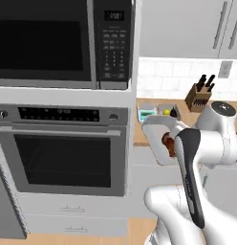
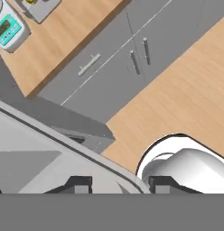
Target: Take the meat container that has the chicken drumstick and place it on the second highest rack of the freezer. Then take the vegetable container that has the lemon and eggplant and place it on the highest rack of the freezer.
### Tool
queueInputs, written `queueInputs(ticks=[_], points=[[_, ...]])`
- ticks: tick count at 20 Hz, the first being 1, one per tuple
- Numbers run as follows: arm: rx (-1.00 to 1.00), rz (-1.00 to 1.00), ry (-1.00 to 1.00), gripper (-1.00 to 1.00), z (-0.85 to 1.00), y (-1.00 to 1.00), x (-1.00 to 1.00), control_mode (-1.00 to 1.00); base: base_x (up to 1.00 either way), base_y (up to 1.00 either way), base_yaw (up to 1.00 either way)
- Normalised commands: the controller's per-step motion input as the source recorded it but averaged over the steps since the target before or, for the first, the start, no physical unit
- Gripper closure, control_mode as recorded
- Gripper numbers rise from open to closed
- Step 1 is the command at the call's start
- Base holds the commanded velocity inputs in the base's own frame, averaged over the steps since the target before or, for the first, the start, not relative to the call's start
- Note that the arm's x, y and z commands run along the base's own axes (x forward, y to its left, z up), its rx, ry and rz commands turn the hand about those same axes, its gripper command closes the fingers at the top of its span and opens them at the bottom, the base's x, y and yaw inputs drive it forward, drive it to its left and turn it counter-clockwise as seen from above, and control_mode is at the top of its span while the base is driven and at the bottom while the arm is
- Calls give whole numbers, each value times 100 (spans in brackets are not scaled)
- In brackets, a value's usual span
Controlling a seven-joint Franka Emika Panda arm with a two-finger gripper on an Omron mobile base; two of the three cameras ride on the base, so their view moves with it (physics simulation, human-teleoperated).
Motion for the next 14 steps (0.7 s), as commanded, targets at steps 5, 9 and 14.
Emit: queueInputs(ticks=[5, 9, 14], points=[[0, 0, 0, 100, 0, 0, 0, 100, 0, 100, 32], [0, 0, 0, 100, 0, 0, 0, 100, -1, 100, 28], [0, 0, 0, 100, 0, 0, 0, 100, -31, 100, 27]])
